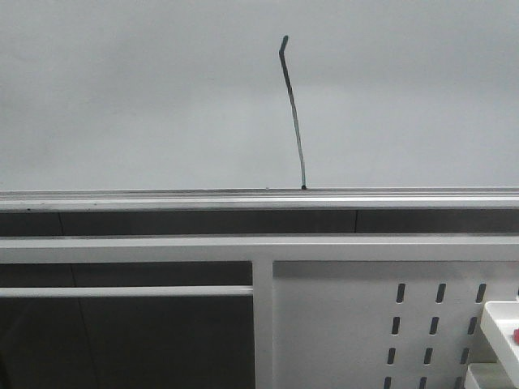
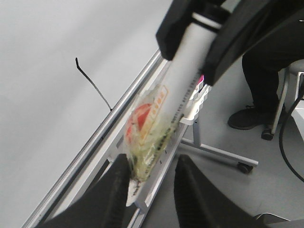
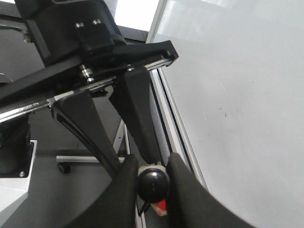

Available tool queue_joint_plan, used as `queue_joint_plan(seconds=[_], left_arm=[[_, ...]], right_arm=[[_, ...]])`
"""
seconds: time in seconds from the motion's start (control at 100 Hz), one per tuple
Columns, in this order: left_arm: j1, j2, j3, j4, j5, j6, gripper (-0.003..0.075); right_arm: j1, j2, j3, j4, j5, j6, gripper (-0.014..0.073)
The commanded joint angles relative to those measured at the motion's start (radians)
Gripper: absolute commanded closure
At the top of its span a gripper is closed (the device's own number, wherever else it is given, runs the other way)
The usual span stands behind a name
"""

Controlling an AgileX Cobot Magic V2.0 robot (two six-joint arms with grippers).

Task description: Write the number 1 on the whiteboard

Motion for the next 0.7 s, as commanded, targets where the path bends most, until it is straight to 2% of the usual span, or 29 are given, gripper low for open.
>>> queue_joint_plan(seconds=[0.0, 0.58, 0.69], left_arm=[[0.002, 0.017, -0.038, -0.055, -0.046, 0.002, 0.0521], [0.002, 0.079, -0.038, -0.071, -0.046, 0.002, 0.0522], [0.002, 0.079, -0.038, -0.071, -0.048, 0.002, 0.0545]], right_arm=[[0.004, -0.015, -0.039, 0.018, -0.066, -0.006, 0.0671], [0.004, -0.015, -0.039, 0.019, -0.053, -0.006, 0.0671], [0.004, -0.015, -0.039, 0.019, -0.053, -0.006, 0.0671]])
